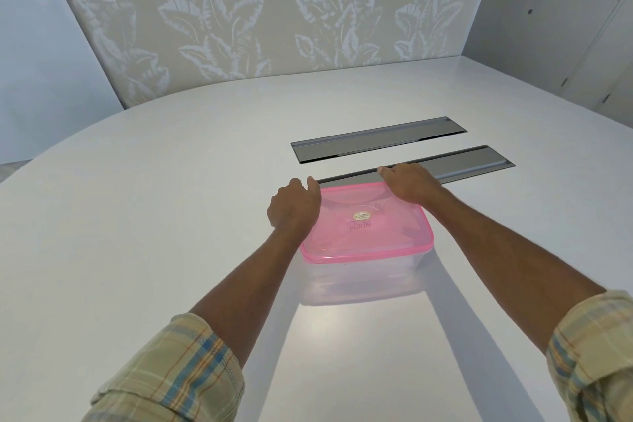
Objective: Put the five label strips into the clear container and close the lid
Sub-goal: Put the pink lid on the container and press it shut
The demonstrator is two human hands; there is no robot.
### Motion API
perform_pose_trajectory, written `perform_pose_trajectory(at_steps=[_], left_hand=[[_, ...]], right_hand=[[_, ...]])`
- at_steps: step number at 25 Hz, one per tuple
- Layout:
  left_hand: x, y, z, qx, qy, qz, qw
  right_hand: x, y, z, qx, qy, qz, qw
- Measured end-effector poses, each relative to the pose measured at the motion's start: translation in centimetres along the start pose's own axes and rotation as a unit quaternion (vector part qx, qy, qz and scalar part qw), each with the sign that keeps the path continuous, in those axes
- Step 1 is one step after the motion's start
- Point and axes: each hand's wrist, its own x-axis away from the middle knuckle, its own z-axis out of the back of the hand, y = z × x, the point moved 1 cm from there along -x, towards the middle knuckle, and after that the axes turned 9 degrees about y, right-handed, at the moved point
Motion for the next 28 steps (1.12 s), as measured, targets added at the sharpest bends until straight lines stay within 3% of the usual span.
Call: perform_pose_trajectory(at_steps=[12,19,26,28], left_hand=[[-0.9,-0.6,-0.2,0.045,-0.024,0.046,0.998],[-1.0,-0.6,-0.2,0.048,-0.031,0.046,0.997],[-0.4,-0.6,0.3,0.090,-0.053,0.123,0.987],[0.1,-0.5,1.1,0.096,-0.054,0.137,0.984]], right_hand=[[-0.8,0.8,-0.5,-0.071,-0.028,-0.025,0.997],[-1.3,1.2,-1.0,-0.100,-0.055,-0.101,0.988],[-0.3,0.8,-0.7,-0.051,-0.035,-0.089,0.994],[0.6,0.3,0.0,-0.042,0.022,-0.102,0.994]])
